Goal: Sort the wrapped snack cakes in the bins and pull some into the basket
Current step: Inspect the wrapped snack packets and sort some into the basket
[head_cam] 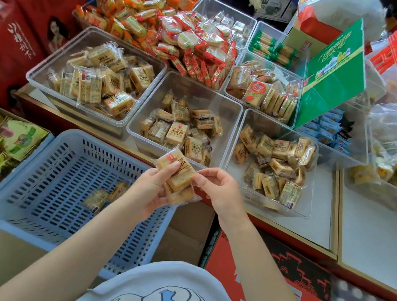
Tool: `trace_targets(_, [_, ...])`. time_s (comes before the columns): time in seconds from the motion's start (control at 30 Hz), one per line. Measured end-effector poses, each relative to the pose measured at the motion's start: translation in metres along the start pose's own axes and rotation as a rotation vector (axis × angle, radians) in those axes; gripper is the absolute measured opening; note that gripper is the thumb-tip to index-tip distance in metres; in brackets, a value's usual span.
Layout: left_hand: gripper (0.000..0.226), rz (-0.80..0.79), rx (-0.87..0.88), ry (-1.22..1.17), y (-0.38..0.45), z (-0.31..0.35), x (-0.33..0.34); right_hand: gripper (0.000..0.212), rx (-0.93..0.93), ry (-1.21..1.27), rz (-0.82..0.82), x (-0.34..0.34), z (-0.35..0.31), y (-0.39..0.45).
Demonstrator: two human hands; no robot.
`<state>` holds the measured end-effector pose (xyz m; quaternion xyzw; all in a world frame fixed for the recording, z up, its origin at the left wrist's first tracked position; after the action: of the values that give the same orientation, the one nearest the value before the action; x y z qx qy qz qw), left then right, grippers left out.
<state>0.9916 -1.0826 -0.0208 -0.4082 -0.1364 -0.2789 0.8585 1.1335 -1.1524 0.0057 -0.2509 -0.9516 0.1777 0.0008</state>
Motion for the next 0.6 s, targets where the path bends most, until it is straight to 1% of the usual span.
trace_targets(0.13, [0.031,-0.056,0.011,-0.025,-0.0024,-0.0019,0.005,0.008,-0.019,-0.01,0.004,-0.0045,0.0001,0.0032])
trace_targets(0.23, [0.032,-0.096,0.028,-0.036,-0.0041,-0.0011,0.0068,0.016,0.002,-0.009,0.03,-0.0068,0.0021,0.0015])
trace_targets(0.33, [0.029,-0.066,0.038,-0.057,-0.0045,-0.0024,0.0063,0.025,0.013,0.002,0.008,-0.006,0.0026,-0.0004])
trace_targets(0.47, [0.032,-0.018,-0.002,-0.111,-0.0027,-0.0074,0.0038,0.019,0.004,0.072,-0.032,-0.0032,-0.0006,-0.0028])
trace_targets(0.6, [0.044,-0.069,-0.02,-0.149,-0.0039,-0.0062,0.007,0.015,0.021,0.174,-0.038,-0.0051,0.001,-0.003])
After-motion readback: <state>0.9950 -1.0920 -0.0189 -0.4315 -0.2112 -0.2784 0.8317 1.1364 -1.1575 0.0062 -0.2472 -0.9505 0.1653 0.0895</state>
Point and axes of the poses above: each hand's wrist, its own y-axis towards the middle knuckle, its own x-axis out of the palm, z = x × y, the point moved 6 cm from there along y, towards the middle knuckle, and after that the axes turned 3 degrees about -x, right-handed, at the moved point
